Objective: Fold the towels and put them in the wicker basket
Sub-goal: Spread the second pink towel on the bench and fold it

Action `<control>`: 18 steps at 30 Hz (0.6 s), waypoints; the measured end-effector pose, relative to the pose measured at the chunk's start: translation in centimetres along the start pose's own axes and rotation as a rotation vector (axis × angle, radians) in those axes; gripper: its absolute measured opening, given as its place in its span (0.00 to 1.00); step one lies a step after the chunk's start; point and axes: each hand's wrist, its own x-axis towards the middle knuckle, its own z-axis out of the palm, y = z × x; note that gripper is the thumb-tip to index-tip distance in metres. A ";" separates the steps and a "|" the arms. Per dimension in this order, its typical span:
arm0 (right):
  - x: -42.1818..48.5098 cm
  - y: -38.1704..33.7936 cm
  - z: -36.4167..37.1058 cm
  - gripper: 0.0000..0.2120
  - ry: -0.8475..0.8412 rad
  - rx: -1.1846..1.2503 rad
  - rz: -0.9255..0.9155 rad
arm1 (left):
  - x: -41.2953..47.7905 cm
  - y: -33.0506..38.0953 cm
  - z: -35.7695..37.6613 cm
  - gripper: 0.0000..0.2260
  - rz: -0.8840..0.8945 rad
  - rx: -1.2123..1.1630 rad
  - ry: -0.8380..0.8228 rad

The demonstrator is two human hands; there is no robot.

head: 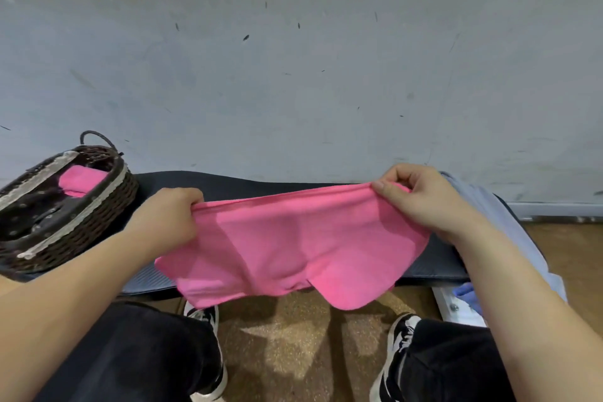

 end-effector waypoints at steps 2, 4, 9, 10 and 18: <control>0.3 1.1 -0.8 0.11 0.064 -0.097 0.041 | -0.1 -0.5 -0.2 0.13 -0.020 -0.030 0.003; 0.6 2.2 -1.1 0.12 0.156 -0.215 0.078 | -0.1 -0.5 -0.2 0.14 -0.049 -0.062 0.000; 2.4 3.9 2.1 0.10 0.212 -0.313 0.129 | 1.0 -0.6 0.6 0.14 -0.107 -0.152 -0.014; 3.1 4.2 2.7 0.10 0.210 -0.324 0.146 | 1.4 -0.9 0.9 0.13 -0.117 -0.155 -0.026; 9.8 6.4 6.9 0.04 0.208 -0.510 0.273 | 7.3 -4.7 2.6 0.08 -0.094 -0.075 -0.093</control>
